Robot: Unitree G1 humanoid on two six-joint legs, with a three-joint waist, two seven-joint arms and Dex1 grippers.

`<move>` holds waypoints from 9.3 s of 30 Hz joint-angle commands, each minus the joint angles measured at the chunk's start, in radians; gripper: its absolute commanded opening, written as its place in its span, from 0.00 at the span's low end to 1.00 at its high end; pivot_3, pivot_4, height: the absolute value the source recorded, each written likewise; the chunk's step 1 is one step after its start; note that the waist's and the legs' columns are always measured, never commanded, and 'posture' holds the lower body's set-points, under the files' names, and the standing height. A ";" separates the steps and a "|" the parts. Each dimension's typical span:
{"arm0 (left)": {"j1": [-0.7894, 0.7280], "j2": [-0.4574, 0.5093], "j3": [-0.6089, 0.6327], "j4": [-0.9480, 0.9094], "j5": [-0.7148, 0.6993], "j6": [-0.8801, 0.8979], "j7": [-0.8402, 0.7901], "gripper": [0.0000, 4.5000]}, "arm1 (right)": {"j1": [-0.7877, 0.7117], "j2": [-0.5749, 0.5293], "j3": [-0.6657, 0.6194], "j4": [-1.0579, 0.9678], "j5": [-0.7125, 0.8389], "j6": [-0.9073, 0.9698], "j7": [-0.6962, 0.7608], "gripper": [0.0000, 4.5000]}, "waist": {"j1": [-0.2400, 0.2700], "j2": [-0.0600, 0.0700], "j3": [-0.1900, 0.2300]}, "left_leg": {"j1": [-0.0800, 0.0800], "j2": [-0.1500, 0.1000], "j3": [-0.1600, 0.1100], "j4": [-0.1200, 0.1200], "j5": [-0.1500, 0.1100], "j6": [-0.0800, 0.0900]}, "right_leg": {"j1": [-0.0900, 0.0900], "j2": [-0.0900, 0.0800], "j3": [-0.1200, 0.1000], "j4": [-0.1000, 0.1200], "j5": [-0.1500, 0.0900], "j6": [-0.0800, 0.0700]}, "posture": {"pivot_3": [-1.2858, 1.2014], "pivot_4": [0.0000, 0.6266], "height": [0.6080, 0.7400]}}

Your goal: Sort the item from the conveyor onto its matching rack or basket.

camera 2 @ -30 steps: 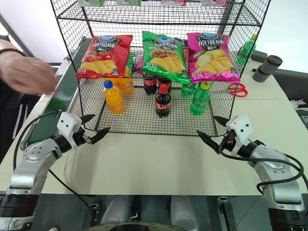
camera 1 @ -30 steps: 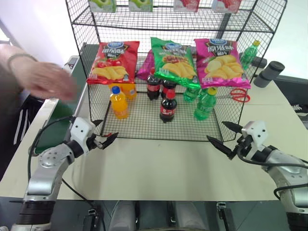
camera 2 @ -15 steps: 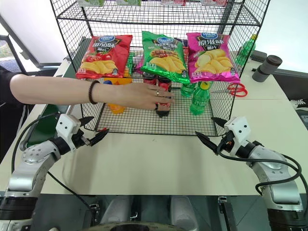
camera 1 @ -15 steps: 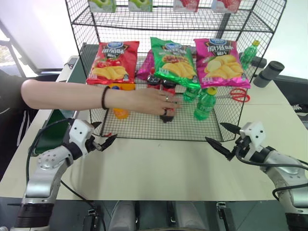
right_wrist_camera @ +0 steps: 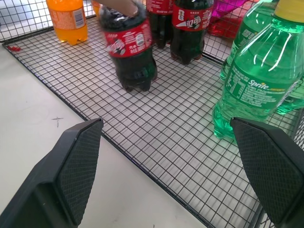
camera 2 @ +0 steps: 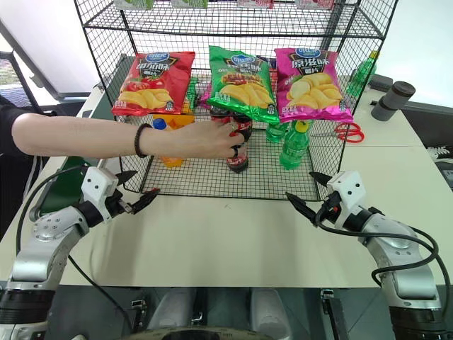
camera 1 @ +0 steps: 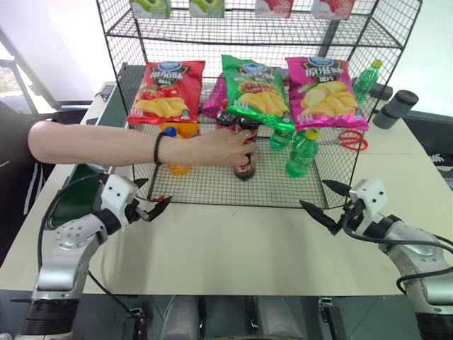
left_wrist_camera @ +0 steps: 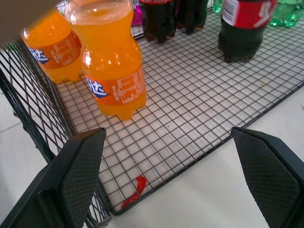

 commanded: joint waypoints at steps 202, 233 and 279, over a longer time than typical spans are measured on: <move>-0.409 -0.157 -0.362 -0.044 -0.097 0.043 -0.300 0.66 | -0.277 0.206 0.284 -0.286 0.272 0.355 -0.103 0.88 | 0.000 -0.003 0.000 | -0.004 0.000 -0.001 0.000 0.000 0.001 | -0.003 0.003 0.000 -0.002 0.000 0.000 | 0.52 0.24 1.00; -0.040 -0.117 -0.092 -0.138 -0.064 0.070 0.004 0.98 | -0.503 0.517 0.299 0.506 -0.273 -0.334 -0.447 0.66 | -0.007 -0.002 0.001 | -0.002 0.000 0.001 0.000 0.000 0.000 | -0.004 0.000 0.001 0.001 0.000 0.000 | 0.52 0.24 1.00; -0.057 -0.018 -0.036 0.000 -0.056 0.022 -0.073 1.00 | 0.141 -0.065 -0.175 -0.190 0.131 0.065 -0.017 0.99 | 0.000 0.000 0.000 | 0.001 0.000 0.000 0.000 0.000 0.000 | 0.000 -0.002 0.000 0.000 0.000 0.000 | 0.52 0.24 1.00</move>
